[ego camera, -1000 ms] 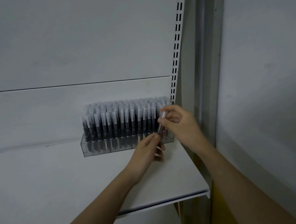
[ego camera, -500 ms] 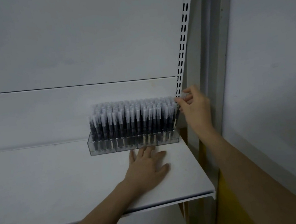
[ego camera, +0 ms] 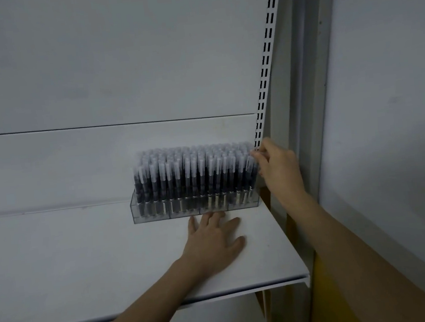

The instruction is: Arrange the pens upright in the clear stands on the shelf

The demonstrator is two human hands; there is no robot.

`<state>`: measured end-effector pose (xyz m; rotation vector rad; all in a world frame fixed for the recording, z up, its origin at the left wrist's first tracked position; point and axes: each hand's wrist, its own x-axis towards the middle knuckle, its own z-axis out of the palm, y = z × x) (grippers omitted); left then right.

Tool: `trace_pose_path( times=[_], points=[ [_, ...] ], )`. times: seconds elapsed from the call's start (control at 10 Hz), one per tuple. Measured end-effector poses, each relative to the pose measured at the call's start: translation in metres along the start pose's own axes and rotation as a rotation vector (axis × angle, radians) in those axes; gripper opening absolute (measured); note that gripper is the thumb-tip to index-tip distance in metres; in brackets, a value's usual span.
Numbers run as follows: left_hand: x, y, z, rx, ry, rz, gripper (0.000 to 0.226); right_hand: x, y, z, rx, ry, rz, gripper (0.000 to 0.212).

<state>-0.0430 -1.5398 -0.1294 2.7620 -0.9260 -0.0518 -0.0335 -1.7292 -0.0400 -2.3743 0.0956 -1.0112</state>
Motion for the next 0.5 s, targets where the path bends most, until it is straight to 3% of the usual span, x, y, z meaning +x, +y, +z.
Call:
trace_pose_path(
  times=[0.3,0.4,0.5],
  points=[
    [0.000,0.006,-0.013,0.032,-0.067,-0.002,0.057,0.016,-0.007,-0.003,-0.375,-0.249,0.001,0.011],
    [0.000,0.009,-0.028,0.006,-0.026,0.012,0.054,0.027,-0.012,-0.004,-0.448,-0.332,0.095,0.009],
    [0.006,0.010,-0.051,-0.065,0.182,0.060,0.047,0.031,-0.014,-0.009,-0.445,-0.258,0.095,0.018]
  ],
)
